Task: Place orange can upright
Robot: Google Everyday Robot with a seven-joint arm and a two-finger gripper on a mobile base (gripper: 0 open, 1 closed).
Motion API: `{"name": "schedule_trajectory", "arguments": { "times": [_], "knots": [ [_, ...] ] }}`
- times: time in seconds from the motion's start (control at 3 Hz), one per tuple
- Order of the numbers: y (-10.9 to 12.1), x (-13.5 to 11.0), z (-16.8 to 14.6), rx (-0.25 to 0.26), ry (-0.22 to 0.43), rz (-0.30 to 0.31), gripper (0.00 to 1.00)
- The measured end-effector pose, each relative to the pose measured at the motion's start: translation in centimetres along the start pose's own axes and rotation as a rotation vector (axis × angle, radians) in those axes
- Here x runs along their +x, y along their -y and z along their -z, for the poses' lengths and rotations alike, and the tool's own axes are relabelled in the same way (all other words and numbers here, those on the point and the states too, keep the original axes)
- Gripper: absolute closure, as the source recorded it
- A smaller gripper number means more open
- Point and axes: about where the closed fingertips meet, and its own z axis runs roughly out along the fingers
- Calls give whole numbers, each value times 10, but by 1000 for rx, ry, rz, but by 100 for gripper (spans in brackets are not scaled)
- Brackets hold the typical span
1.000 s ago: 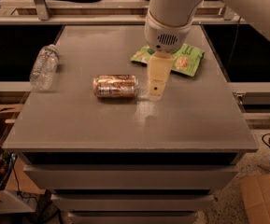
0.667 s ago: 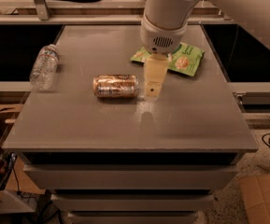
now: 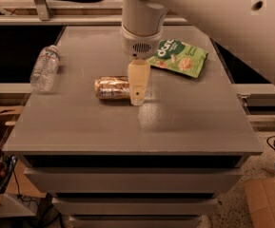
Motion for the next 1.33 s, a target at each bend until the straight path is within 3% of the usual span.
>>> {"name": "schedule_trajectory", "arguments": {
  "times": [0.67, 1.0, 1.33],
  "knots": [
    [7, -45, -27, -42, -128, -40, 0],
    [7, -68, -39, -59, -142, -66, 0],
    [5, -82, -47, -61, -113, -85, 0]
  ]
}}
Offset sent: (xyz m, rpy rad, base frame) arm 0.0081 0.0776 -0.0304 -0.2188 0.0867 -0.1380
